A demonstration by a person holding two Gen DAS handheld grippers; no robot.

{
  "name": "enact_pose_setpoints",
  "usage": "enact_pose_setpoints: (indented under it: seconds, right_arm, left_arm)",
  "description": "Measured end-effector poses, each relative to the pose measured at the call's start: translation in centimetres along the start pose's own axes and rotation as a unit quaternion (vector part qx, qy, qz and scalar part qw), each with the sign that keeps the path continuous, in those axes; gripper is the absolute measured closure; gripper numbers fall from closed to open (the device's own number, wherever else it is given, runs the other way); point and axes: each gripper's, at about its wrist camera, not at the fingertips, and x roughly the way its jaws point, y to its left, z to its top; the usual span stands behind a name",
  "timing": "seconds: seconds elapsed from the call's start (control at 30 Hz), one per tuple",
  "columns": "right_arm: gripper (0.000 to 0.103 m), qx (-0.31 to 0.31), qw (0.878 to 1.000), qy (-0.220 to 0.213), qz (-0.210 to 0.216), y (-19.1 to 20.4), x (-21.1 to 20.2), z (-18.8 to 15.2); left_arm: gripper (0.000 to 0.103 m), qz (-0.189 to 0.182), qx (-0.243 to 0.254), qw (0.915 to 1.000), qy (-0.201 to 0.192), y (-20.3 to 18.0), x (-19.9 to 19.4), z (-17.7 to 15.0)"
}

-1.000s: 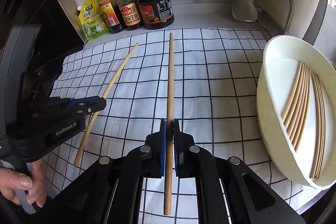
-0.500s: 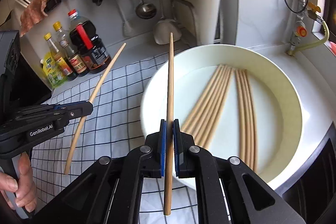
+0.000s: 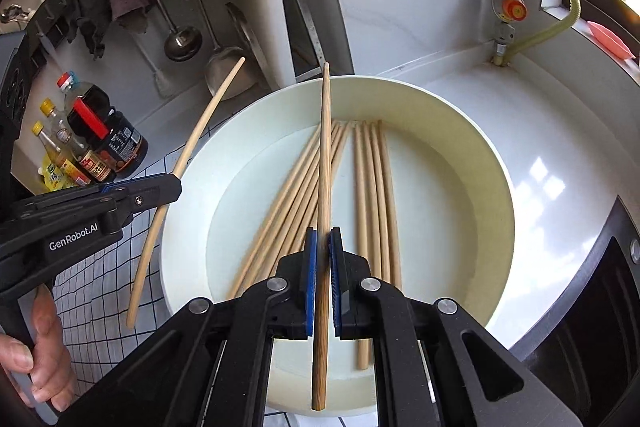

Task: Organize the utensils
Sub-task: 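Carry both held chopsticks over the white basin, then open the left tool while the right tool opens, dropping chopsticks into basin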

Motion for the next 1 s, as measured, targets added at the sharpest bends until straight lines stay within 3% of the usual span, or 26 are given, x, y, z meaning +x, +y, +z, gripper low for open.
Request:
enact_pose_setpoints:
  seconds: [0.7, 0.73, 0.77, 0.8, 0.83, 0.87, 1.0]
  right_arm:
    - [0.096, 0.021, 0.999, 0.032, -0.016, -2.4, 3.3, 0.5]
    - [0.096, 0.022, 0.999, 0.034, -0.015, -2.4, 3.3, 0.5]
    - [0.095, 0.023, 0.999, 0.036, -0.014, -2.5, 3.3, 0.5]
    - [0.086, 0.026, 0.999, 0.034, -0.016, -2.6, 3.1, 0.5]
    - [0.082, 0.029, 0.999, 0.028, -0.019, -2.8, 2.8, 0.5]
    - [0.082, 0.031, 0.999, 0.022, -0.020, -2.9, 2.5, 0.5]
    - [0.082, 0.033, 0.999, 0.012, -0.024, -3.1, 1.5, 0.2]
  left_arm:
    - [0.096, 0.008, 0.026, 0.9987, 0.042, -2.2, 5.1, 1.8]
    - [0.093, 0.009, 0.024, 0.9987, 0.043, -2.2, 5.1, 1.8]
    - [0.079, 0.013, 0.024, 0.9986, 0.045, -2.2, 5.1, 1.8]
    - [0.067, 0.021, 0.023, 0.9985, 0.045, -2.2, 5.1, 1.7]
    - [0.038, 0.027, 0.021, 0.9986, 0.041, -2.1, 4.8, 1.7]
    - [0.027, 0.029, 0.017, 0.9990, 0.029, -1.9, 4.3, 1.6]
    - [0.029, 0.044, 0.011, 0.9987, 0.022, -1.2, 3.1, 1.4]
